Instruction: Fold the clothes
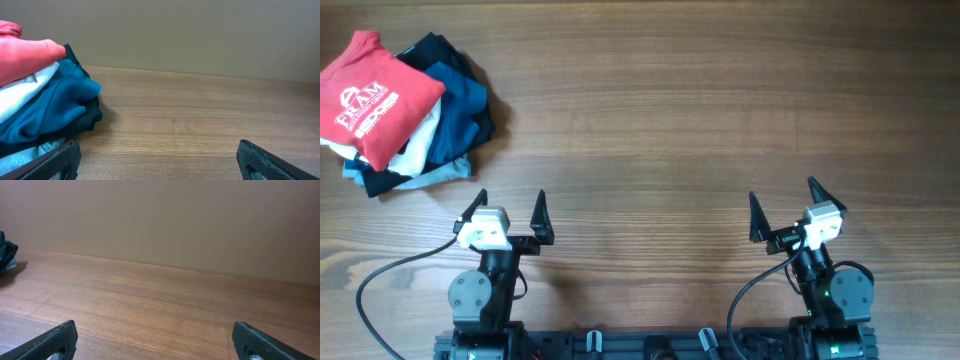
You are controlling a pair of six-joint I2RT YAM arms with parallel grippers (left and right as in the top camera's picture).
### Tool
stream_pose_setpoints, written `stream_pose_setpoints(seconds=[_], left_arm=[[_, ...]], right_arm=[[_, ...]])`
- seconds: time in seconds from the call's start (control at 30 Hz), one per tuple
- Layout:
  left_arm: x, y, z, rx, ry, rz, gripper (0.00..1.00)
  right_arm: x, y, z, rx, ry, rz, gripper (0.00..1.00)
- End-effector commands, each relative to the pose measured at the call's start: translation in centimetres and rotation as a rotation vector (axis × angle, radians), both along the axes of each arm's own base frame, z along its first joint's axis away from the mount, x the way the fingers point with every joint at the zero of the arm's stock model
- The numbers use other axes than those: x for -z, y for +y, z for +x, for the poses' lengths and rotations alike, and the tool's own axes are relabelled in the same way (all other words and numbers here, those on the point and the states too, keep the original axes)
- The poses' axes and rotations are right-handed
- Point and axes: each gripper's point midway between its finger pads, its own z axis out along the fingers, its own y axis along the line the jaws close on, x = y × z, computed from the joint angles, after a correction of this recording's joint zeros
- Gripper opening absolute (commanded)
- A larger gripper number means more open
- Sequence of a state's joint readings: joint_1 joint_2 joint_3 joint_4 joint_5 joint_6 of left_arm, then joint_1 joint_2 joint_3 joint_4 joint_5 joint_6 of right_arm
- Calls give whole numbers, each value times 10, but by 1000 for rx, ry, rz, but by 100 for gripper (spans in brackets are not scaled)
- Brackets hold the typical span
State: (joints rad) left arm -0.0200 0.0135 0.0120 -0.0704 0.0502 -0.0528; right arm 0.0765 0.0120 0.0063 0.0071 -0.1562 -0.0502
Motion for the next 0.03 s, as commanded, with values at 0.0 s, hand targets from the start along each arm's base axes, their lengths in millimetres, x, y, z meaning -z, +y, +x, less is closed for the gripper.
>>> stream_pose_setpoints(seconds=[0.0], left_arm=[[1, -4, 0, 20, -5, 18, 100]], right_arm=[[-2, 0, 0, 1, -8, 13, 100]])
